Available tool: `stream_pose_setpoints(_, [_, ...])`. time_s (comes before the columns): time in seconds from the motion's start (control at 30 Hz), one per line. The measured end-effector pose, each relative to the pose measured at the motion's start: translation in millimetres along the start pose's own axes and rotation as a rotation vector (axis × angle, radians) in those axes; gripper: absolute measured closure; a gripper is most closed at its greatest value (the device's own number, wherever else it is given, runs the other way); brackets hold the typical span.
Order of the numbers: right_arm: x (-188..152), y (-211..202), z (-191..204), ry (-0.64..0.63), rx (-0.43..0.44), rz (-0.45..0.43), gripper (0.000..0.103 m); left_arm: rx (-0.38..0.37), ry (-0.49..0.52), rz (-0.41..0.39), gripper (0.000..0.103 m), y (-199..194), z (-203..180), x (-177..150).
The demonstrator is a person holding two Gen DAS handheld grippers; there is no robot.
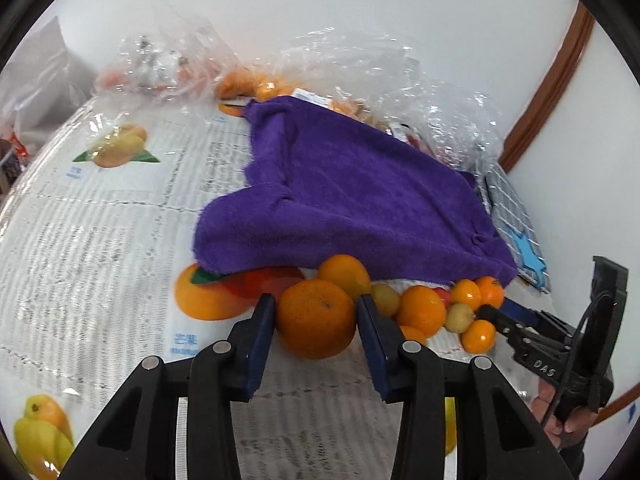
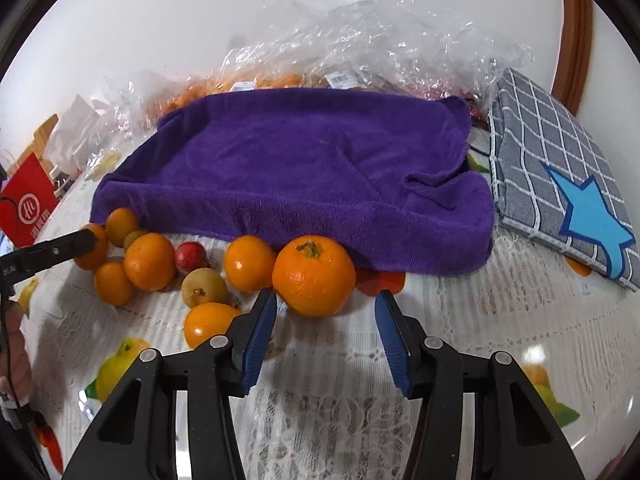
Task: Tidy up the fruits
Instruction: 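Grasp the large mandarin with the right gripper while the left gripper grasps a kumquat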
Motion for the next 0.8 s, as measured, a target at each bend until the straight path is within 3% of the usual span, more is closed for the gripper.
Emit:
stream_pose_setpoints(0.43, [13.5,18.7,4.4,0.011,0.033,-0.002,0.052,0.018,-0.007,0.004,0.062,6.1,2.8,-1.6])
stream_pose_setpoints(0.57, [12.8,19.8,3.5,0.022,0.064,0.01,0.061,0.025,-0.008,0.01,0.061,6.7,3.2,-4.1])
stream_pose_setpoints(0.8, [5.1,8.1,0.2,0.015,0.059,-0.015,0.06,0.078,0.053,0.014,0.06,11.8,-3.7,-8.3])
Point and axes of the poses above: each gripper's, at about its wrist camera, not at the fingertips, and y roughly the way its jaws point, z to its left, x to its top, the point moved 5 cm from there along y, roughly the way its jaws point, and after that the axes turned 14 degrees about -x, right-handed, at the moved point
